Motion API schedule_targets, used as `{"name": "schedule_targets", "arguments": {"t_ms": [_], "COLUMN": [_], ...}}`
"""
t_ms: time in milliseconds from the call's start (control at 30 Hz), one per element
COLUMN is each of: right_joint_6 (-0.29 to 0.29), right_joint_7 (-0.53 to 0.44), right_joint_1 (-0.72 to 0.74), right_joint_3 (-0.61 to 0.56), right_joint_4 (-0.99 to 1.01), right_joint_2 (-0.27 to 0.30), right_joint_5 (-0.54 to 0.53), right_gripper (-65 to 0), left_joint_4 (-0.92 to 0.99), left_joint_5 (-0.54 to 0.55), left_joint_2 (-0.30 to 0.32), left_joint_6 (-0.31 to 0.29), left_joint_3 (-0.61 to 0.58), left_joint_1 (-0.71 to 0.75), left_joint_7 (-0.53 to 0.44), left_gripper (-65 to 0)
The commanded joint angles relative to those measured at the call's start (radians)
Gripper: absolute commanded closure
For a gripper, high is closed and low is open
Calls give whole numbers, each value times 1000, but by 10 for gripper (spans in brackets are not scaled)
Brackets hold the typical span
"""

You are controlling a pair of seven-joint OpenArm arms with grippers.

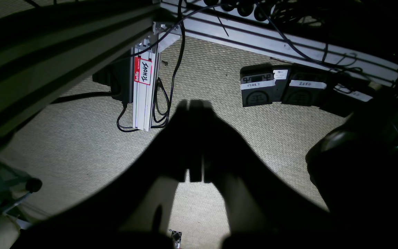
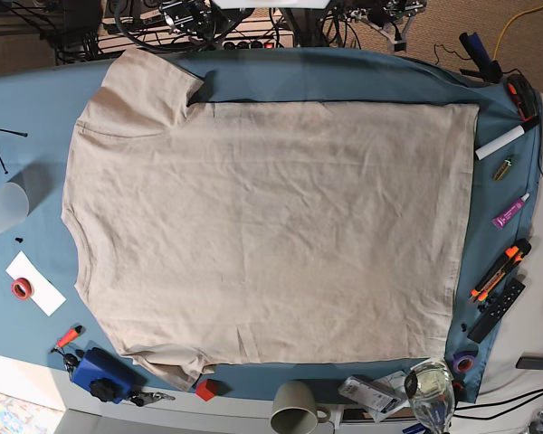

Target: Fold the T-shirt properly

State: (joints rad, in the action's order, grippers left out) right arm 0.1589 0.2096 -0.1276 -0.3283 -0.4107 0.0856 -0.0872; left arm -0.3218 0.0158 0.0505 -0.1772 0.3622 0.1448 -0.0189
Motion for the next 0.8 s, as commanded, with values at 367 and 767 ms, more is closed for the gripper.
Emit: {"name": "schedule_targets", "arguments": {"t_ms": [367, 767], "right_joint_6": [8, 3], "right_joint_7": [42, 225], "right_joint_1": [-24, -305], "right_joint_3": [0, 3], "right_joint_4": [-11, -490], "right_joint_2": [12, 136], "right_joint_5": [-5, -6], "right_gripper": [0, 0], "left_joint_4": [-16, -325], "left_joint_5": [3, 99], "left_joint_2": [42, 131], "left_joint_6": [-83, -319], "left_joint_3": [0, 0], "left_joint_1": [37, 313], "left_joint_7": [0, 4], "left_gripper": [0, 0]}}
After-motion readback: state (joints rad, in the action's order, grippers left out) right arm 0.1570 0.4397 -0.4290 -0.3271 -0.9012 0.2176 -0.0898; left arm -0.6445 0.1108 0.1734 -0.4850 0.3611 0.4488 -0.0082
